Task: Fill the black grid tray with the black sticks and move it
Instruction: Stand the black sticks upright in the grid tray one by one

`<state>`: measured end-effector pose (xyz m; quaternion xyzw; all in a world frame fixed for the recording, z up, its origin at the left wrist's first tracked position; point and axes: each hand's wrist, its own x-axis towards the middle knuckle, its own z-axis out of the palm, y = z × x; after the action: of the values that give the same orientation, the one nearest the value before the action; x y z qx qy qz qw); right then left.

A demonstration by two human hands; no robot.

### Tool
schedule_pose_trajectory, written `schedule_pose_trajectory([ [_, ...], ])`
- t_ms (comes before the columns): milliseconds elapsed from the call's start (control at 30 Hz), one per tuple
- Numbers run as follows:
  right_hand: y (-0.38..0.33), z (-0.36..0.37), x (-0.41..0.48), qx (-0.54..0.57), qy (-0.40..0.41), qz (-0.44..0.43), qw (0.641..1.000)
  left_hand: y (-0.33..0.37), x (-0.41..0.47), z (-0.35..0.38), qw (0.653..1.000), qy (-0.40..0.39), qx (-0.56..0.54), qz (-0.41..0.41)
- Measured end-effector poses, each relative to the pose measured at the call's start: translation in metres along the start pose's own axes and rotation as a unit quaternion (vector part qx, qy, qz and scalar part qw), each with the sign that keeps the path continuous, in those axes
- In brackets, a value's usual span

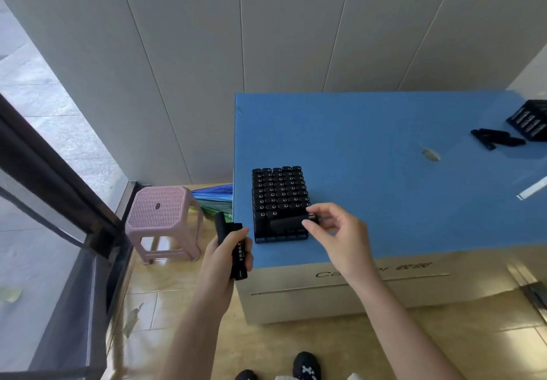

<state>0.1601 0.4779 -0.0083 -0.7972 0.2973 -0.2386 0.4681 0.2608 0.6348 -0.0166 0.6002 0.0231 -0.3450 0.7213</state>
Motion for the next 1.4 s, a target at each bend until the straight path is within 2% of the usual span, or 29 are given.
schedule_pose_trajectory([
  [133, 0.007, 0.003, 0.015, -0.131, -0.001, -0.095, 0.987, 0.001, 0.001, -0.006, 1.000, -0.002, -0.020, -0.009],
  [300, 0.014, 0.019, 0.025, -0.202, -0.034, -0.160, 0.966, 0.001, 0.000, -0.008, 0.999, -0.004, -0.049, -0.009],
  [400, 0.014, 0.023, 0.029, -0.211, -0.041, -0.210, 0.954, 0.000, 0.000, -0.012, 0.998, -0.011, -0.054, -0.008],
  [567, 0.011, 0.022, 0.039, -0.227, -0.090, -0.234, 0.941, 0.000, 0.000, -0.010, 0.998, -0.001, -0.065, -0.007],
  [800, 0.013, 0.027, 0.036, -0.258, -0.049, -0.267, 0.927, 0.000, -0.002, -0.005, 1.000, 0.028, -0.002, 0.013],
  [900, 0.012, 0.027, 0.023, -0.162, -0.036, -0.217, 0.962, -0.001, -0.003, -0.001, 0.999, 0.040, 0.014, 0.021],
  [967, 0.004, 0.026, 0.010, -0.051, -0.074, -0.125, 0.988, -0.002, -0.002, 0.001, 0.998, 0.050, 0.020, 0.033],
  [1000, -0.002, 0.026, 0.003, -0.007, -0.119, -0.057, 0.991, -0.002, -0.003, 0.003, 0.998, 0.054, 0.021, 0.037],
  [1067, -0.013, 0.027, -0.010, 0.064, -0.245, 0.080, 0.964, -0.003, -0.005, 0.007, 0.997, 0.056, 0.027, 0.052],
  [1133, -0.021, 0.031, -0.020, 0.137, -0.315, 0.179, 0.922, -0.006, -0.004, 0.012, 0.996, 0.058, 0.028, 0.063],
  [1300, -0.018, 0.035, -0.023, 0.305, -0.265, 0.318, 0.858, -0.011, -0.004, 0.022, 0.995, 0.039, 0.055, 0.068],
  [1367, -0.012, 0.031, -0.019, 0.314, -0.237, 0.322, 0.861, -0.012, -0.005, 0.021, 0.995, 0.032, 0.063, 0.064],
  [1400, -0.008, 0.029, -0.017, 0.298, -0.218, 0.306, 0.877, -0.012, -0.005, 0.021, 0.996, 0.027, 0.066, 0.060],
])
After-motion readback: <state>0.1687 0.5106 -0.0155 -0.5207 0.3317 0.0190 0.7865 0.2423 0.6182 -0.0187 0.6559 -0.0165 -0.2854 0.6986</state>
